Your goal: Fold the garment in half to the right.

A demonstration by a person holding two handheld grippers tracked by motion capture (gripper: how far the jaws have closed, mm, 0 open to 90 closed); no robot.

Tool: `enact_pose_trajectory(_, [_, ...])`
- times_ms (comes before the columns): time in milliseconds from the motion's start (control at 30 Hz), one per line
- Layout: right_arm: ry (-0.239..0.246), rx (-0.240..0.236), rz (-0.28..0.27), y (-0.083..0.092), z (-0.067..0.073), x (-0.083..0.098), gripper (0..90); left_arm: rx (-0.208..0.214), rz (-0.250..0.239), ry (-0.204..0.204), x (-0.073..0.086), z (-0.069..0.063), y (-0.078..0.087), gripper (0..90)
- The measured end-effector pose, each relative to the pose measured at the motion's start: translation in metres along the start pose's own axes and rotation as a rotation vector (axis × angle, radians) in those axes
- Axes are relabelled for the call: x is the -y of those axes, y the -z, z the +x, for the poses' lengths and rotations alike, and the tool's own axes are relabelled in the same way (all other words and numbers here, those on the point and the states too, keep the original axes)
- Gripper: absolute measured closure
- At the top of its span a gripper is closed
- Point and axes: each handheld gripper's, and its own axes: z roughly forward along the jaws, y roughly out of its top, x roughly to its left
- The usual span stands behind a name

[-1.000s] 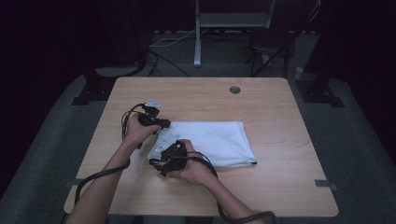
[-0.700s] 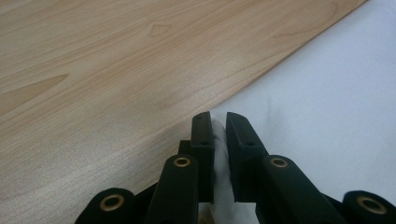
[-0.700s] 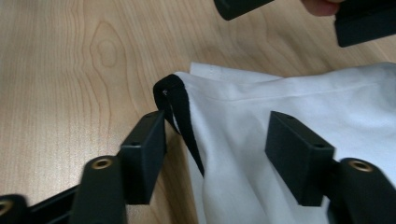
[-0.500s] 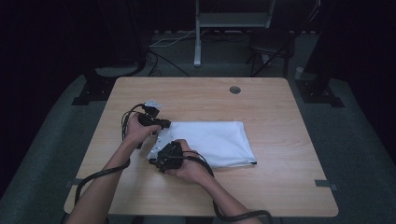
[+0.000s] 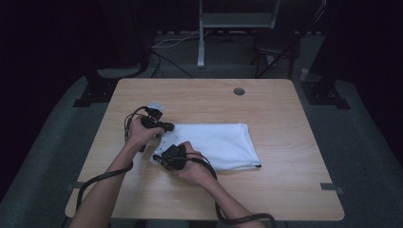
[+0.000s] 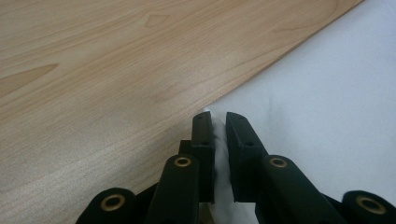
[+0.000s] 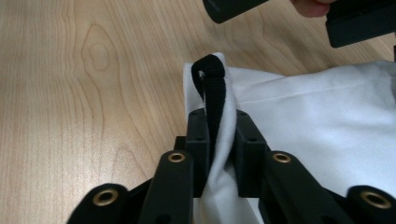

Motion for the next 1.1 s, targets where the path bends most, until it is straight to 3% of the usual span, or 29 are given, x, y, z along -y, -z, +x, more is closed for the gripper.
enact_pose_trajectory(300, [-0.024,0.014,-0.064,0.008,0.002,0.002,83.1,0.006,-0.017,0.015,-0.006,-0.004,0.008,84.9])
enact_pose_trajectory(633, [-0.061,0.030,-0.182,0.037,0.001,0.000,83.1,0.011,-0.034,0.011,-0.031,-0.019,0.028,84.8])
enact_pose_trajectory(1100, [-0.114,0.048,-0.337,0.081,-0.011,0.005,83.3,0.005,-0.029,0.046,-0.059,-0.030,0.041,84.0])
